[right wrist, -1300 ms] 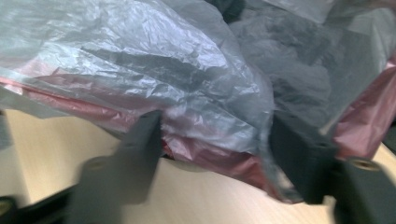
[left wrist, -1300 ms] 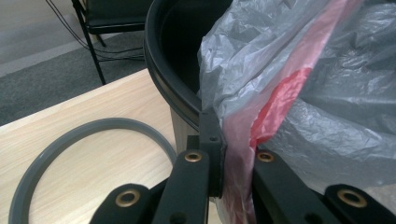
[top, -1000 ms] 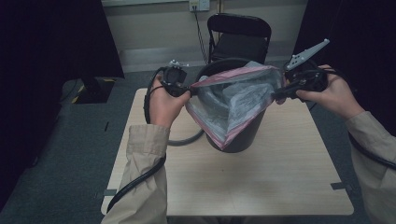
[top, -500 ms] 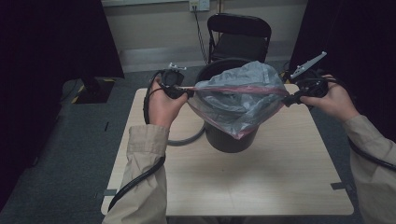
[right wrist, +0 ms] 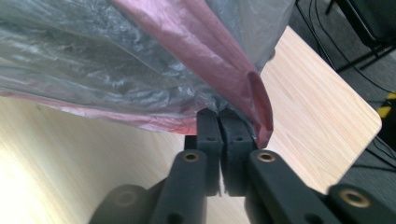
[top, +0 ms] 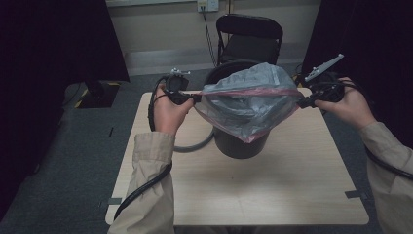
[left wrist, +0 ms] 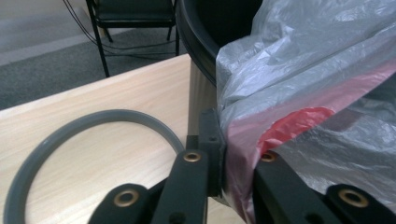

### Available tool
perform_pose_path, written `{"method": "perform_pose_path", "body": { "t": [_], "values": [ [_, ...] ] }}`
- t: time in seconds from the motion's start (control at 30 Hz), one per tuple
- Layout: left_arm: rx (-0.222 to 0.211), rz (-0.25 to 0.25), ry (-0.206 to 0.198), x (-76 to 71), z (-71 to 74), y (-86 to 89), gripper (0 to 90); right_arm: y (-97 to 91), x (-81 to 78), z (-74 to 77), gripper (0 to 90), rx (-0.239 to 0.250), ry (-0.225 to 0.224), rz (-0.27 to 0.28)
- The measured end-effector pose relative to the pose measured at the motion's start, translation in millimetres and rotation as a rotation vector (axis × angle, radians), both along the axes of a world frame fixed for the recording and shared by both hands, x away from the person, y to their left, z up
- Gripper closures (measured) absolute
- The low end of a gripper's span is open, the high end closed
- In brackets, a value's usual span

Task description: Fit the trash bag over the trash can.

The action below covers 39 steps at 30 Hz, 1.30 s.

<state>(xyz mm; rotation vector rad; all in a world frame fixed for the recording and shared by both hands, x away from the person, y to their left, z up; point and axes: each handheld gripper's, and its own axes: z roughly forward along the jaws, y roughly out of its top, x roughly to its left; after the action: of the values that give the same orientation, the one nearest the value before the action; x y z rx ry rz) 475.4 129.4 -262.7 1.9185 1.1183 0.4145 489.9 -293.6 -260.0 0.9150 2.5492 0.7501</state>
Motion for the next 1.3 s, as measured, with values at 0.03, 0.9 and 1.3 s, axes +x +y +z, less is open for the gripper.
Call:
{"method": "perform_pose_path", "body": {
  "t": [0.03, 0.9, 1.3],
  "values": [
    [-0.003, 0.008, -0.007, 0.8, 1.6, 1.6, 85.1, -2.3, -0.6, 4.7, 77.2, 0.021, -0.022, -0.006],
    [-0.012, 0.018, -0.016, 17.9, 1.7, -4.2, 80.8, 24.0, 33.5, 26.3, 41.4, 0.265, -0.051, -0.202],
    [-0.004, -0.024, 0.014, 13.6, -1.0, -6.1, 84.5, 35.6, 34.2, 22.8, 54.6, 0.215, 0.024, -0.174]
  ]
}}
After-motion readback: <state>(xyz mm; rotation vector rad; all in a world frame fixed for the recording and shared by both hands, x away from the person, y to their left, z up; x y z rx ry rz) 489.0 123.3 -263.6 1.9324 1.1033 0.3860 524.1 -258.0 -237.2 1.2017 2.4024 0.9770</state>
